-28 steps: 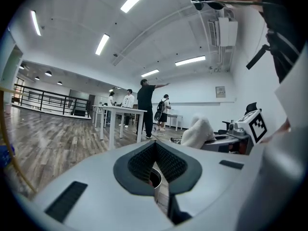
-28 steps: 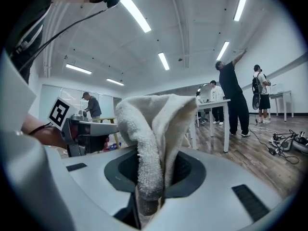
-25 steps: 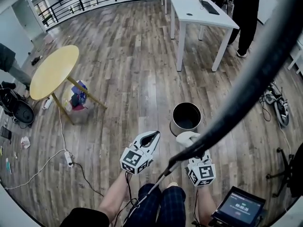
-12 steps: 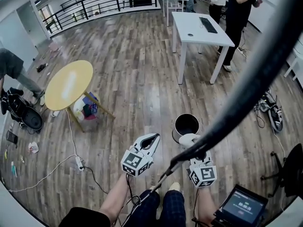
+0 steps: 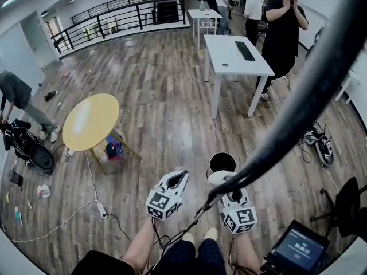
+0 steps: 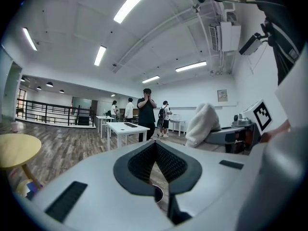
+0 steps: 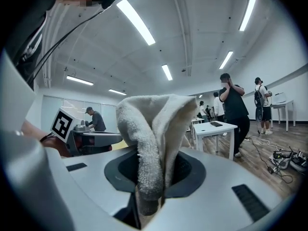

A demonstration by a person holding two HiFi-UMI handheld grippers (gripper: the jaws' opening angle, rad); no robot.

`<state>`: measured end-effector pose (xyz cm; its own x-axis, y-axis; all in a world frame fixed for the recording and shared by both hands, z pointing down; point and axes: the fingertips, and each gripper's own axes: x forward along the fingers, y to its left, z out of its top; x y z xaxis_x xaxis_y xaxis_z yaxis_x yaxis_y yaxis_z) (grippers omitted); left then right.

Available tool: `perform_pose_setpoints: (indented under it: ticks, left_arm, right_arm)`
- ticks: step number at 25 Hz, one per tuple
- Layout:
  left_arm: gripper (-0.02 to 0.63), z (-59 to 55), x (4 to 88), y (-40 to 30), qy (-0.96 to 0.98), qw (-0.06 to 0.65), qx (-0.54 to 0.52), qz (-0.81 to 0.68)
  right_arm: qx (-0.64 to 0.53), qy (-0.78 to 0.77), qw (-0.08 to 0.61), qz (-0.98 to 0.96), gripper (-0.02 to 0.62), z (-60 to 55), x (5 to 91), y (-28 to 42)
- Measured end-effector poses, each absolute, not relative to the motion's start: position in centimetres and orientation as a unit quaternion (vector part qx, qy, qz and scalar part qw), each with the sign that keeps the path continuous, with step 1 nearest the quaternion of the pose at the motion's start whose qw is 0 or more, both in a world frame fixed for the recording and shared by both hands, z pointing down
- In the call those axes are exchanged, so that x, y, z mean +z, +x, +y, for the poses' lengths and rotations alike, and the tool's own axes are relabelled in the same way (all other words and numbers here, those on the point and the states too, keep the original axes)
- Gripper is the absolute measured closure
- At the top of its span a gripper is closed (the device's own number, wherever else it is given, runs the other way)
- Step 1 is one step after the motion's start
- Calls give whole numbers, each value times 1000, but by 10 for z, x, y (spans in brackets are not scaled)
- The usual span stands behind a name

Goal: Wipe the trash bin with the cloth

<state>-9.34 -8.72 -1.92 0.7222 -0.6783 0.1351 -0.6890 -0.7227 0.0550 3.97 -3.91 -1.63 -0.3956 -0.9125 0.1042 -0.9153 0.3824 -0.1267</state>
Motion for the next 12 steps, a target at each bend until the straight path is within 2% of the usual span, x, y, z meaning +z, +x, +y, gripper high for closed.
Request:
perform_pose_setpoints:
  ticks: [12]
  left_arm:
    - [609, -39, -78, -88, 933, 46, 49, -353]
  right_arm:
    - [102, 524, -2, -845, 503, -5, -77, 13]
